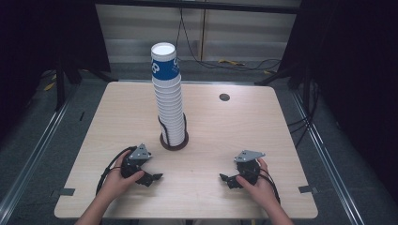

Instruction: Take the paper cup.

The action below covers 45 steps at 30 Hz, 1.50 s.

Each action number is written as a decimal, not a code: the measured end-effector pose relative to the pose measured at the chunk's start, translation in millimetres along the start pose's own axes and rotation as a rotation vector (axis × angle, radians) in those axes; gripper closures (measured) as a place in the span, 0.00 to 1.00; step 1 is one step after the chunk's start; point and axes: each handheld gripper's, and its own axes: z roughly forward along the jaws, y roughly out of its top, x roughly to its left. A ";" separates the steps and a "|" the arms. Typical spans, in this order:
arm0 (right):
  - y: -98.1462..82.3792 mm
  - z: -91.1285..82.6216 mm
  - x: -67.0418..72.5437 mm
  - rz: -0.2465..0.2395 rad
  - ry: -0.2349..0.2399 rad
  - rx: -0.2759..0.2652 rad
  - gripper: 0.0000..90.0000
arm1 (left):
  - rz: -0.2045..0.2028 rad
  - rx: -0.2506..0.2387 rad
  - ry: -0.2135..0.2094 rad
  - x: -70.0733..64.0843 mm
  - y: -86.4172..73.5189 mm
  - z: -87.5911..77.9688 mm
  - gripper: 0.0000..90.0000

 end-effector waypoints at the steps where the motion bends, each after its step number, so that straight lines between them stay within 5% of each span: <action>1: 0.0 0.0 0.1 0.001 0.000 0.000 0.09 | 0.000 0.001 0.000 0.0 -0.1 -0.1 0.05; 14: -1.2 -1.9 4.8 0.028 -0.024 0.002 0.10 | -0.031 0.031 0.032 -0.9 0.0 -7.1 0.10; 16: 0.6 -3.8 6.1 0.020 -0.007 0.024 0.14 | -0.059 0.033 0.030 -0.1 1.6 -9.3 0.18; 21: 7.6 -4.8 7.9 0.039 0.036 0.031 0.15 | -0.086 0.044 -0.005 2.8 6.9 -13.6 0.18; 31: 42.1 -9.6 13.9 0.011 0.099 0.002 0.15 | -0.138 -0.037 -0.035 10.0 29.5 -36.9 0.18; 45: 97.8 -28.2 9.2 -0.018 0.120 -0.024 0.15 | -0.130 -0.065 -0.024 21.9 60.9 -60.9 0.18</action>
